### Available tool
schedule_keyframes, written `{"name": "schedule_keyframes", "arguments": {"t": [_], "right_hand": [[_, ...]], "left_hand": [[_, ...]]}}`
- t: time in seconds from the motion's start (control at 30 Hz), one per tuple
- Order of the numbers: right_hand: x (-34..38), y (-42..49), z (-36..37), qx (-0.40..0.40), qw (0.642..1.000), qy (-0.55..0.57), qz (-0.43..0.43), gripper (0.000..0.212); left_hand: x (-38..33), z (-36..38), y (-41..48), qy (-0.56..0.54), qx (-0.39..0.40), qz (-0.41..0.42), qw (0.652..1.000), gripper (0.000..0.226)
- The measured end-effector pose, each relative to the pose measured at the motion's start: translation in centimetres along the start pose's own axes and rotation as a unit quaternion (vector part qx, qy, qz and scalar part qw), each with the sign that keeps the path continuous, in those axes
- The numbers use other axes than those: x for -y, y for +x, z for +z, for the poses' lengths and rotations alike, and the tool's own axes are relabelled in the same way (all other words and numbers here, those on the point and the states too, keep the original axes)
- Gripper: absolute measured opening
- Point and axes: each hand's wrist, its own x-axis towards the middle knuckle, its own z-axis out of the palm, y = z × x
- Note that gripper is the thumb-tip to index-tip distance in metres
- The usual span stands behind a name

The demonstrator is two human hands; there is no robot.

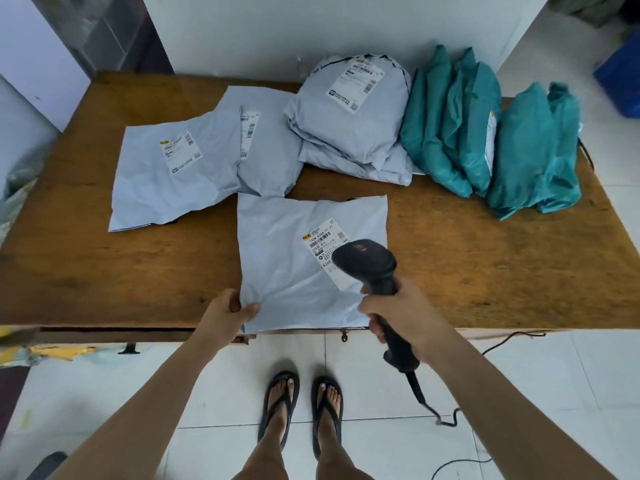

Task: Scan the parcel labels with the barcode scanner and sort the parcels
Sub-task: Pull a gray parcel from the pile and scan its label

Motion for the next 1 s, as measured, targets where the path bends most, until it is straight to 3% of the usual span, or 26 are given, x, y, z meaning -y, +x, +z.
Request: {"name": "schedule_keyframes", "arguments": {"t": [0.1, 0.2, 1.0], "right_hand": [[0.1, -0.3, 0.7, 0.003, 0.993, -0.111, -0.034, 0.013], [0.5, 0.1, 0.5, -0.002, 0.988, -0.148, -0.048, 0.012], [1.3, 0.7, -0.2, 0.024, 0.993, -0.117, -0.009, 0.012]], "left_hand": [[0.1, 0.1, 0.0, -0.013, -0.008, -0.004, 1.0, 0.028], [0.2, 0.2, 0.1, -0.037, -0.012, -0.006, 0.999, 0.028], [-0.1, 0.8, 0.9, -0.014, -0.028, -0.051, 0.998, 0.036]]}}
